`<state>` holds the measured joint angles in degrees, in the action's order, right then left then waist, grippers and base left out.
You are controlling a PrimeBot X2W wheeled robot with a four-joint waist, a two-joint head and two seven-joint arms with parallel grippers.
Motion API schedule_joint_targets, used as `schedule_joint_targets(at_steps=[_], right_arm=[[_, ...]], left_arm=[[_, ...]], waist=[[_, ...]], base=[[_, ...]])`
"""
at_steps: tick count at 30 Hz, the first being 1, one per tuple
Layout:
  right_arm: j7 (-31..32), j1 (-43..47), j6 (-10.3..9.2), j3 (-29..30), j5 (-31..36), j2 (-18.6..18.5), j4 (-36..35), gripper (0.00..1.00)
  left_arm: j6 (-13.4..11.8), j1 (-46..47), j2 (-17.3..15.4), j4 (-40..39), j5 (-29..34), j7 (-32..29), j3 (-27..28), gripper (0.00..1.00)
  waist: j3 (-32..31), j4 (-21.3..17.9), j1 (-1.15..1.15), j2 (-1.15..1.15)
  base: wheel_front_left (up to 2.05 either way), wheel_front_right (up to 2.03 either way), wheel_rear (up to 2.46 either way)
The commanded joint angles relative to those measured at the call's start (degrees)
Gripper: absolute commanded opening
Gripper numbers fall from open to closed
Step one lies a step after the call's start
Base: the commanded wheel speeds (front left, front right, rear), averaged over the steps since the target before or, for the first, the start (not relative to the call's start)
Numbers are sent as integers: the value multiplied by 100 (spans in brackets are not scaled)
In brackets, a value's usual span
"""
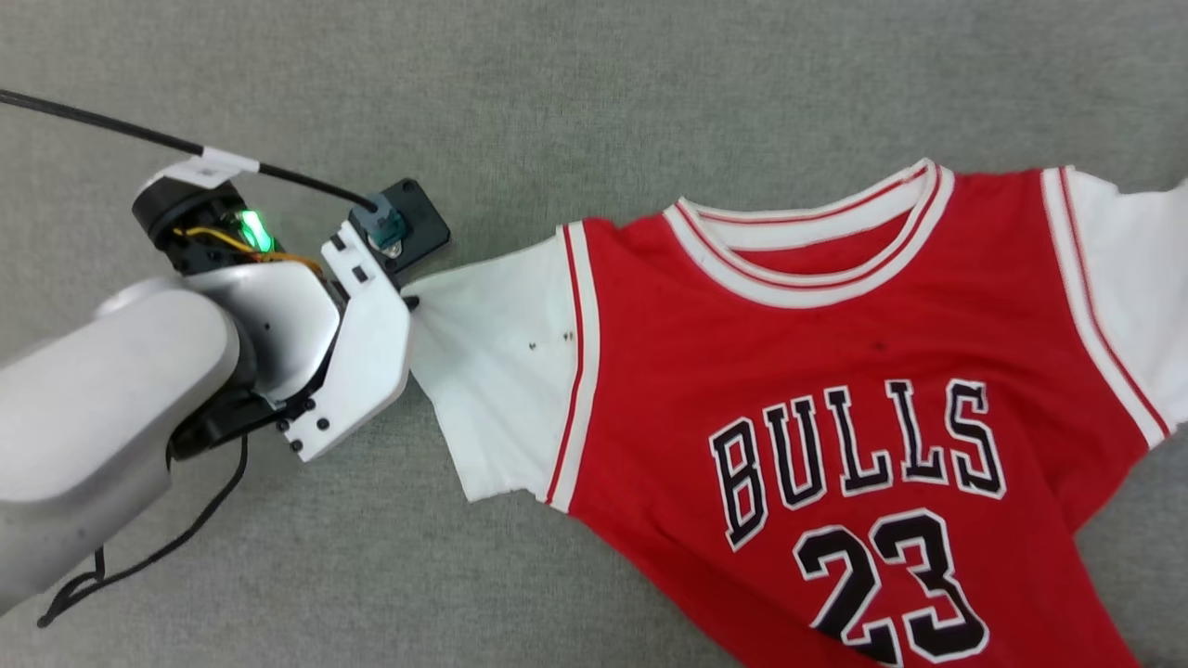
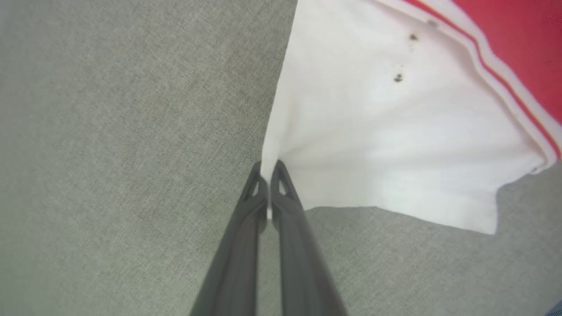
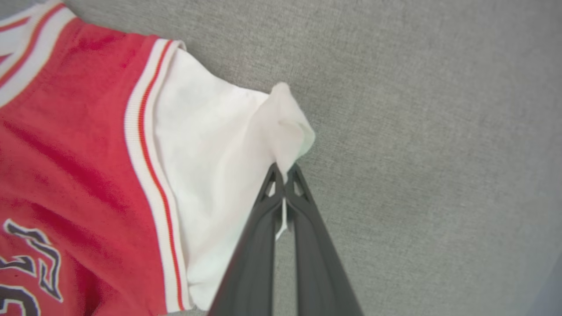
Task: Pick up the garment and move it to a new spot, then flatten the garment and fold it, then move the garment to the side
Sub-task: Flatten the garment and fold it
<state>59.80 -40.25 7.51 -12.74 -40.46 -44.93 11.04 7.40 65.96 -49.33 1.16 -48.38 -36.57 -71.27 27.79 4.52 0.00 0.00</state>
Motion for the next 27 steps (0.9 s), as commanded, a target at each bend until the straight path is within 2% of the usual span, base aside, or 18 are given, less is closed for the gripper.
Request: schedule_joint_targets(at_steps=[1,8,15,20,27], right_arm=[[-130,-66,-4,-5,-21,-39,-65,0],[-1002,-170,-4,-182,-164,-375,-465,0],[-1686,-504,-4,-315,-181,-683,-628,0],[-2055,-1064,-4,-403,-62,-727,-540,0],[-2522,-2401,-4,-657,562,-501,-271,0]], left_arm=[[-21,-63,25,25,-25,83,42,0],[-99,-17,15,130,85,719,259,0],[-269,369,64,245,333,1304,624,0],[-372,843,256,467,568,1617,882,0],[-381,1897,615,1144,1041,1951,1209,0]], waist=[[-419,-120,0,0],[-1228,-215,0,0],[-1723,-271,0,0],[-1822,-297,0,0],[-1494,-345,0,0]], base=[[0,0,0],[0,0,0],[0,0,0],[0,0,0],[0,0,0]])
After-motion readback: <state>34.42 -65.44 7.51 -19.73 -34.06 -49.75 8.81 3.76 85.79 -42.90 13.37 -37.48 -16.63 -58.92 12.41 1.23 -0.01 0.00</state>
